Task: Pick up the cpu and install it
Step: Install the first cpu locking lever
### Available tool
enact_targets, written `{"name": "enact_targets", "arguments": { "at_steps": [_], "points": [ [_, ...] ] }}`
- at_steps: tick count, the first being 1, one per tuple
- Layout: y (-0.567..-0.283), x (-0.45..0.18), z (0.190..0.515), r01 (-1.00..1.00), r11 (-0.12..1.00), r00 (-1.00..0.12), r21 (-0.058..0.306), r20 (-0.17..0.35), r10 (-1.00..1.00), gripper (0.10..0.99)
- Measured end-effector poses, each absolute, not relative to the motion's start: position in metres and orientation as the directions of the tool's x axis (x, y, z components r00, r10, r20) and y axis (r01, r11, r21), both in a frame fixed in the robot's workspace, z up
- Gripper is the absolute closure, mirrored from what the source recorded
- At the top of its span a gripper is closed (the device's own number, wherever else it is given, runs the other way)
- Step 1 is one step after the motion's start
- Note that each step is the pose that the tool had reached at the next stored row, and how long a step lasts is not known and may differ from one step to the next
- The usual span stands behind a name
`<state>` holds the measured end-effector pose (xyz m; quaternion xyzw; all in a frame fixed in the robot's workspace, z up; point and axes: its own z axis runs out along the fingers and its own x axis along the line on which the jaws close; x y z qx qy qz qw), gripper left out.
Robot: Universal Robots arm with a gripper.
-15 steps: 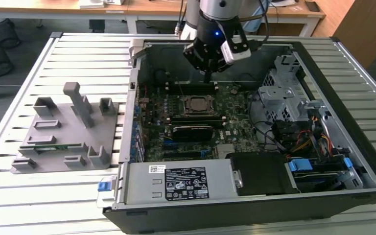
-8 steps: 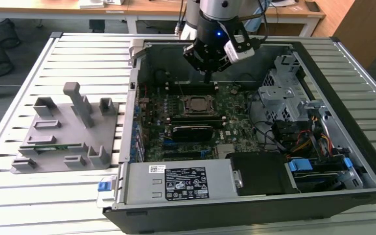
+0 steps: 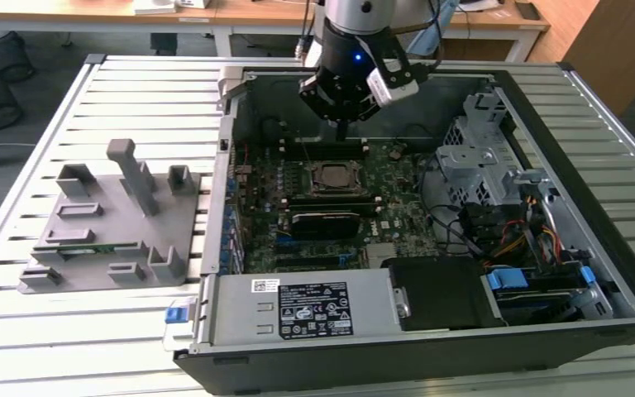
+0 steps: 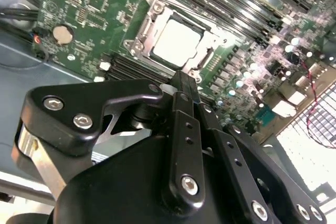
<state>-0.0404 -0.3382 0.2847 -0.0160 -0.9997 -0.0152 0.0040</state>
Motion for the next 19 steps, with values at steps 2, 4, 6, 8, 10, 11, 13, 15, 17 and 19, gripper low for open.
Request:
{"name": "enact_targets", "arguments": {
  "at_steps": [2, 4, 6, 8, 10, 11, 13, 15, 17, 19],
  "points": [
    [-0.338, -0.042, 0.285, 0.020, 0.999, -1.000, 0.030, 0.008, 0.020, 0.980],
    [-0.338, -0.042, 0.284, -0.011, 0.999, -1.000, 0.030, 0.008, -0.011, 0.980],
    [-0.338, -0.043, 0.284, -0.029, 0.999, -1.000, 0.030, 0.008, -0.029, 0.980],
    [-0.338, -0.045, 0.284, -0.031, 0.999, -0.999, 0.030, 0.007, -0.031, 0.980],
    [-0.338, -0.049, 0.284, -0.032, 0.999, -0.999, 0.030, 0.005, -0.032, 0.980],
    [-0.338, -0.052, 0.283, -0.032, 0.999, -0.999, 0.030, 0.003, -0.032, 0.980],
    [-0.338, -0.059, 0.283, -0.032, 0.999, -0.999, 0.030, -0.001, -0.032, 0.980],
    [-0.338, -0.064, 0.282, -0.032, 0.999, -0.999, 0.030, -0.004, -0.032, 0.980],
    [-0.338, -0.069, 0.281, -0.033, 0.999, -0.999, 0.030, -0.007, -0.033, 0.980],
    [-0.338, -0.074, 0.280, -0.033, 0.999, -0.999, 0.029, -0.011, -0.033, 0.980]
  ]
}}
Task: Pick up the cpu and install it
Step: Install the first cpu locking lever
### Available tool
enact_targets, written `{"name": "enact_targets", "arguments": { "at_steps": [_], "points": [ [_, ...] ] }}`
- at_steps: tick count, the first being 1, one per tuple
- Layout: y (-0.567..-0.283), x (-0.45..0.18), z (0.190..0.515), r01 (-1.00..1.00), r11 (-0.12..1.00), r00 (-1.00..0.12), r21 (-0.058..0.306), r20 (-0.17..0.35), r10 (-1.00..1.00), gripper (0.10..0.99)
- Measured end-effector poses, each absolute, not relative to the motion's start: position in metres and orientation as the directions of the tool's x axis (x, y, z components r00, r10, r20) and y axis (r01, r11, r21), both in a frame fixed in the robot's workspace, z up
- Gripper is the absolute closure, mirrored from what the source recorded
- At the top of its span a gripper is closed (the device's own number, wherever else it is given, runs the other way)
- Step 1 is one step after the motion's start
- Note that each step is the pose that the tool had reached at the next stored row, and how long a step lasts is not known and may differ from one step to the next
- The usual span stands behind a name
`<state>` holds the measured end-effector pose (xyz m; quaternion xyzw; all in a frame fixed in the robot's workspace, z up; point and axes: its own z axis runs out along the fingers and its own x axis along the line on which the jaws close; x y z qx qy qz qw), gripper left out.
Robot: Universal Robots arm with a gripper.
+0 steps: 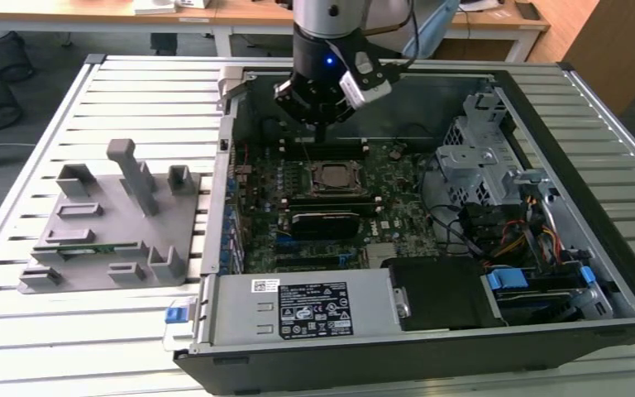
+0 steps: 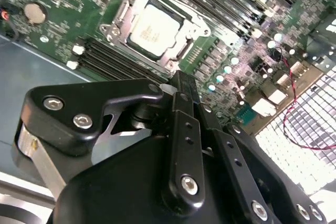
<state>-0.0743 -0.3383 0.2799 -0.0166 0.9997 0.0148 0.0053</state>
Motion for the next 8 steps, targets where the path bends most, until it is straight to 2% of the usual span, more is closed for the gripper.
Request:
{"name": "enact_targets", "arguments": {
  "at_steps": [8],
  "points": [
    [-0.338, -0.096, 0.277, -0.034, 0.999, -0.999, 0.029, -0.039, -0.033, 0.980]
  ]
}}
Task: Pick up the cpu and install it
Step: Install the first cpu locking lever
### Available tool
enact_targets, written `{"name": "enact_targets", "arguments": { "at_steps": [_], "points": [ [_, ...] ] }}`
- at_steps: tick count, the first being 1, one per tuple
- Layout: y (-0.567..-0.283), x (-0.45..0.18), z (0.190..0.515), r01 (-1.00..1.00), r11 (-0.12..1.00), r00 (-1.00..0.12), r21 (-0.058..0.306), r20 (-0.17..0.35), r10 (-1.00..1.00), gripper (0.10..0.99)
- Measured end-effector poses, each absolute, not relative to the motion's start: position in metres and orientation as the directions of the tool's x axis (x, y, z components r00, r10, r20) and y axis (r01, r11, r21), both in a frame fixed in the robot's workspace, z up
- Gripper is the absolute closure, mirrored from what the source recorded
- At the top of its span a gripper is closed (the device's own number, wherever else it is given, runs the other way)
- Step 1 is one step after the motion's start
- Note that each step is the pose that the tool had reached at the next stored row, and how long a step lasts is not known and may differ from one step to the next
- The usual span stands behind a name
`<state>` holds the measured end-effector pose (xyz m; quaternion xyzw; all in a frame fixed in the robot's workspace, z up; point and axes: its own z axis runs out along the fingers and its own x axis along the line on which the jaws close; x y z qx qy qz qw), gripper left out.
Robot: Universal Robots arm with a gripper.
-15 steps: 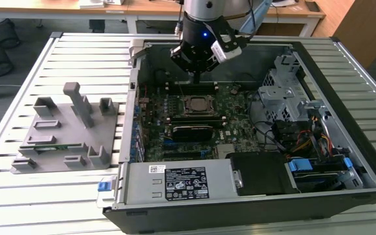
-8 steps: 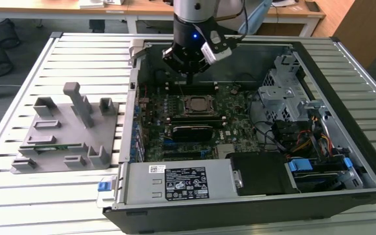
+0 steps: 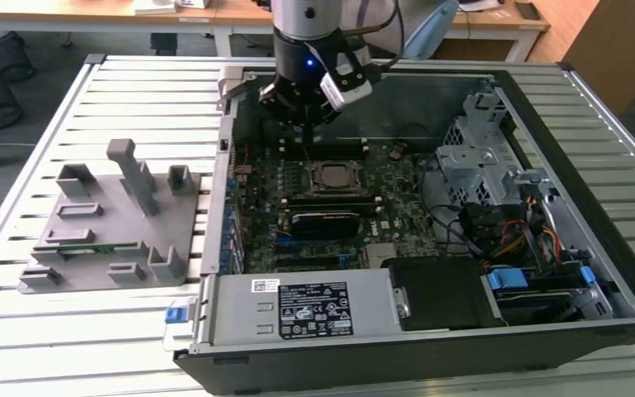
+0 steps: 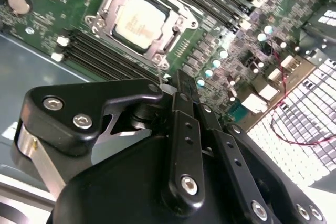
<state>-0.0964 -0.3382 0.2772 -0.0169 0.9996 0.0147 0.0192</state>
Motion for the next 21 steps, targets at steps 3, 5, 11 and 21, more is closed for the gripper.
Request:
{"name": "enact_targets", "arguments": {
  "at_steps": [3, 5, 11, 21],
  "points": [
    [-0.338, -0.104, 0.276, -0.034, 0.999, -0.998, 0.029, -0.044, -0.033, 0.980],
    [-0.338, -0.109, 0.275, -0.034, 0.999, -0.998, 0.028, -0.045, -0.033, 0.980],
    [-0.335, -0.114, 0.272, -0.035, 0.999, -0.998, 0.028, -0.046, -0.033, 0.980],
    [-0.324, -0.116, 0.264, -0.034, 0.999, -0.998, 0.028, -0.046, -0.033, 0.980]
  ]
}}
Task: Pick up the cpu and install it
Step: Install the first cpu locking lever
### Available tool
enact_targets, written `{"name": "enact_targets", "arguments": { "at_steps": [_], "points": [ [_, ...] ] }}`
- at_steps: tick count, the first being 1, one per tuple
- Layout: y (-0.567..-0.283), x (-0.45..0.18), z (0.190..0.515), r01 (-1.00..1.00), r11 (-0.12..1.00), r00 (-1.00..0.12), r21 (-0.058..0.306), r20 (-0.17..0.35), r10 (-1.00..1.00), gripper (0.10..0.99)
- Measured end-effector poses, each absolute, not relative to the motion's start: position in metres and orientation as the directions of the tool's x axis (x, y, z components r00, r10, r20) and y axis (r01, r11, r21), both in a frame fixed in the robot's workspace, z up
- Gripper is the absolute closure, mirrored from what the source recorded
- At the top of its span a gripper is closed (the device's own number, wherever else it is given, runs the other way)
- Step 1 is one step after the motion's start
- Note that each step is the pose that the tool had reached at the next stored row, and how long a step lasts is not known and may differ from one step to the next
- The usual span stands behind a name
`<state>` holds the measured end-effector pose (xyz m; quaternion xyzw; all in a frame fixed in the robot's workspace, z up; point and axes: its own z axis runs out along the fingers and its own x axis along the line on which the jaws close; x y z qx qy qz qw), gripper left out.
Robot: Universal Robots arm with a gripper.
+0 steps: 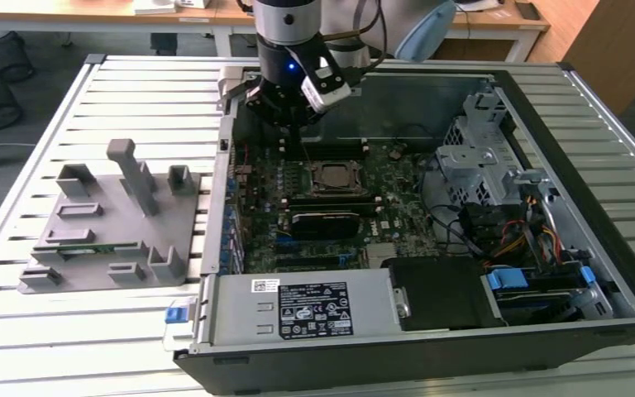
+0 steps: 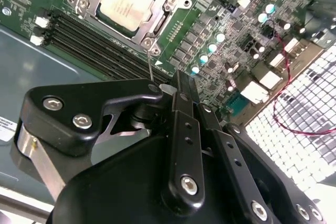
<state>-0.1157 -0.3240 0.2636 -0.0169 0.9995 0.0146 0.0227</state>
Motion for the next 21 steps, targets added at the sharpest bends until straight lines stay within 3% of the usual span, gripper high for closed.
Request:
{"name": "enact_targets", "arguments": {
  "at_steps": [21],
  "points": [
    [-0.3154, -0.1167, 0.2573, -0.035, 0.999, -0.998, 0.029, -0.046, -0.033, 0.980]
  ]
}}
